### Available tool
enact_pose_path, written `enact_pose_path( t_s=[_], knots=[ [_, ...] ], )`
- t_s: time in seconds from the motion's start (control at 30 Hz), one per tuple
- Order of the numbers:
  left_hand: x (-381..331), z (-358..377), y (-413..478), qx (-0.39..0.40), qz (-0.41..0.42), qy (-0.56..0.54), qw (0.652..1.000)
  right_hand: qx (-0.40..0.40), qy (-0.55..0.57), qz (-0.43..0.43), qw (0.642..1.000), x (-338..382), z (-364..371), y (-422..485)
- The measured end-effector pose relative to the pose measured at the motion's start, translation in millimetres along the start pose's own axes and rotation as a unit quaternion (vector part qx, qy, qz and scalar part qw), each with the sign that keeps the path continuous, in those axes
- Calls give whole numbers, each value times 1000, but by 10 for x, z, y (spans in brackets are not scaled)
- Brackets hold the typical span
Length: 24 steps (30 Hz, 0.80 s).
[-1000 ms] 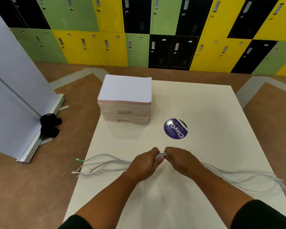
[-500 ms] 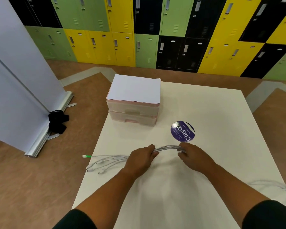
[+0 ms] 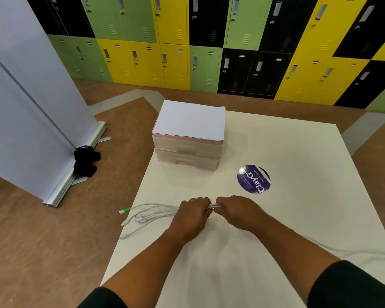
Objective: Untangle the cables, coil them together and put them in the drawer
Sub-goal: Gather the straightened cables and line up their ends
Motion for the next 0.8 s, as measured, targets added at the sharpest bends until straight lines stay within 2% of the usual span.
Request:
enact_pose_path(
  t_s=[0.07, 0.13, 0.2, 0.23, 0.3, 0.33, 0.37, 0.4, 0.43, 0.5, 0.53, 0.6, 0.63, 0.67, 0.8],
  knots=[
    [56, -8, -63, -49, -5, 31, 998, -14, 10, 8, 1000, -1, -37, 13],
    [71, -68, -180, -135, -11, 36, 990, -22, 29, 22, 999, -27, -60, 40],
    [39, -108, -274, -205, 18, 28, 978, -25, 47, 35, 998, -54, -83, 65],
    [12, -102, -301, -211, 37, 16, 977, -27, 53, 41, 997, -64, -87, 77],
    [-9, -67, -289, -152, 27, -81, 985, -40, 58, 45, 996, -55, -112, 94],
    [-10, -26, -274, -101, -14, -157, 982, -49, 60, 46, 996, -47, -130, 96],
    [-7, 26, -261, -57, -70, -254, 963, -58, 61, 46, 995, -38, -149, 99],
    [-5, 48, -246, -39, -134, -369, 919, -63, 64, 46, 995, -28, -175, 91],
    [3, 58, -215, -42, -204, -486, 849, -65, 63, 46, 995, -30, -203, 79],
    [31, 91, -136, -51, -303, -665, 681, -60, 65, 45, 995, -45, -243, 45],
    [58, 93, -86, -58, -324, -721, 610, -55, 68, 40, 995, -38, -254, 30],
    [82, 94, 24, -80, -338, -800, 490, -40, 75, 31, 996, -34, -259, -27],
    [97, 81, 70, -103, -338, -823, 444, -30, 80, 26, 996, -21, -251, -51],
    [112, 54, 112, -132, -341, -834, 413, -22, 86, 22, 996, -7, -246, -73],
    [225, -10, 212, -218, -375, -834, 340, -14, 119, 19, 993, -62, -277, -138]
  ],
)
Point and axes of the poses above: each hand's wrist, its own y-axis towards the middle knuckle, its own z-axis out of the palm, x = y × z, the point moved 4 cm from there along y, towards the middle knuckle, and after that the axes turned 3 degrees about x, right-handed, at the moved point
